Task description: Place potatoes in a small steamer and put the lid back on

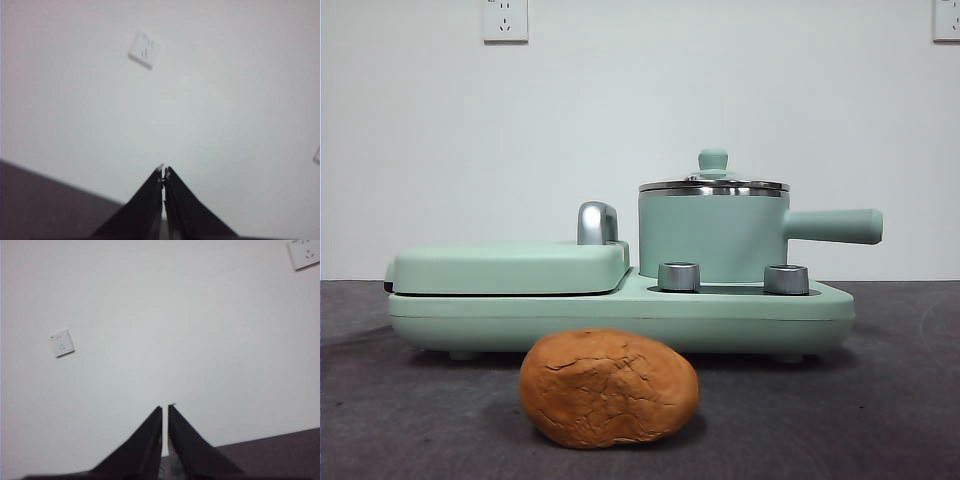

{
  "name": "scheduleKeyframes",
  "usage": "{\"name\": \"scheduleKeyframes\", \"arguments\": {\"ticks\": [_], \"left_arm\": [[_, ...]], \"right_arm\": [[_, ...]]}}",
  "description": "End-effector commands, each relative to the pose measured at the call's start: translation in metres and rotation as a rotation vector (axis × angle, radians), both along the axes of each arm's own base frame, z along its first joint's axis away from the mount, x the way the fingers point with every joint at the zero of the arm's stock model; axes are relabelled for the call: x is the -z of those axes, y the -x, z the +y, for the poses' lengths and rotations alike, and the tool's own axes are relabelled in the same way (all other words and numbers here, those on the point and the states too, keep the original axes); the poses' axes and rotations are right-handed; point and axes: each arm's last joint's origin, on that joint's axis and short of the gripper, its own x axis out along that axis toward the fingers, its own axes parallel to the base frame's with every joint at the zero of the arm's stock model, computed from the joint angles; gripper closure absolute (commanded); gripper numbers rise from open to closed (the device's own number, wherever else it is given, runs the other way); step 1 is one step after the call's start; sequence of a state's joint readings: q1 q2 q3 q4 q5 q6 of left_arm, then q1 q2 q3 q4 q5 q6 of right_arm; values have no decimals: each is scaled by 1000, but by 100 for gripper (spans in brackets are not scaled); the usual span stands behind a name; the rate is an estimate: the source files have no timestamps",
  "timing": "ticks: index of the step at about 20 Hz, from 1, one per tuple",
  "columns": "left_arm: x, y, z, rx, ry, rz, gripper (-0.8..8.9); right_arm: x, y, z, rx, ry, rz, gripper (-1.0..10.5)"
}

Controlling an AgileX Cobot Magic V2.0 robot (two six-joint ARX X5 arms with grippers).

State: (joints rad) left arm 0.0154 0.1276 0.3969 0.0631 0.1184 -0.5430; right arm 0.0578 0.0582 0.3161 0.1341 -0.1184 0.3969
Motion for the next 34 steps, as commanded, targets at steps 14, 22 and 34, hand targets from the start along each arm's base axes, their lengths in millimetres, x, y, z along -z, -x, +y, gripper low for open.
{"name": "scheduleKeyframes", "arguments": {"ticks": [14,22,34], "left_arm": [[-77,-33,-10,271,-276,301,804],[-71,-61,-27,433,-535,436,804],[-50,-73,-64,701,-1027,327,804]], "right_arm": [[-69,-28,12,-305,303,362,932],[-54,-53,22,-392,547,482,932],[-40,-51,47,-424,1029,394,930]]}}
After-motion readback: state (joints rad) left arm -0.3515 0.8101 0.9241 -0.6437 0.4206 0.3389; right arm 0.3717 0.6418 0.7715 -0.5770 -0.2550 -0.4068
